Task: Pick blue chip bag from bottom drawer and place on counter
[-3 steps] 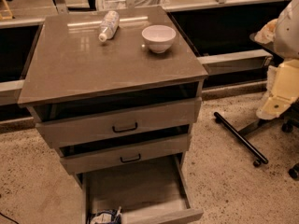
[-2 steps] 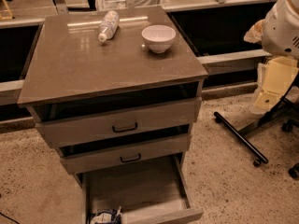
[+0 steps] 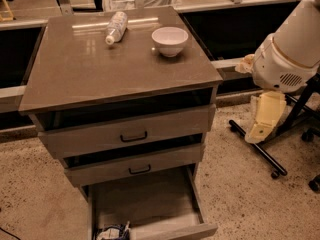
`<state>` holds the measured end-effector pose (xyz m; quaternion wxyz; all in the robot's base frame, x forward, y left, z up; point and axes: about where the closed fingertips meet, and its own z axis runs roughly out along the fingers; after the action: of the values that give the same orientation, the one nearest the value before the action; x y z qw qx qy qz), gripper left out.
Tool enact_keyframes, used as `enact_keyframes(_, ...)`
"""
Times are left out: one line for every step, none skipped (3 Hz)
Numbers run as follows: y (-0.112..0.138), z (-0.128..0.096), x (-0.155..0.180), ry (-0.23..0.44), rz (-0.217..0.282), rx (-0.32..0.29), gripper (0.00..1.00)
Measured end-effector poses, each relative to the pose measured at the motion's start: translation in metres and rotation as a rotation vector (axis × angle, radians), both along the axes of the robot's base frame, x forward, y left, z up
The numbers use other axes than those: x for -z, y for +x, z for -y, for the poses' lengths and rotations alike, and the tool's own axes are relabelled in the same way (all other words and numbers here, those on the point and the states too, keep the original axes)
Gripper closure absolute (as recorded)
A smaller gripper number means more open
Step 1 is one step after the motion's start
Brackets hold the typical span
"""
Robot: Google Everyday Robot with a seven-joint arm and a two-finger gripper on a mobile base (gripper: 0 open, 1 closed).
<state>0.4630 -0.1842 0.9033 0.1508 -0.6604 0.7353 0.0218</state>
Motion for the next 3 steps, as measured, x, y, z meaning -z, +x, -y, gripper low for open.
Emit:
enact_keyframes(0.0,-0.022,0.033,0.04,0.002,-0.047,0.0)
enact_keyframes(-0.02,-0.074,0.109,0.165,-0.04,-0.143,0.0)
enact_keyframes(-0.027,-0.112,0.181,0.275,-0.098,-0.249,0.0)
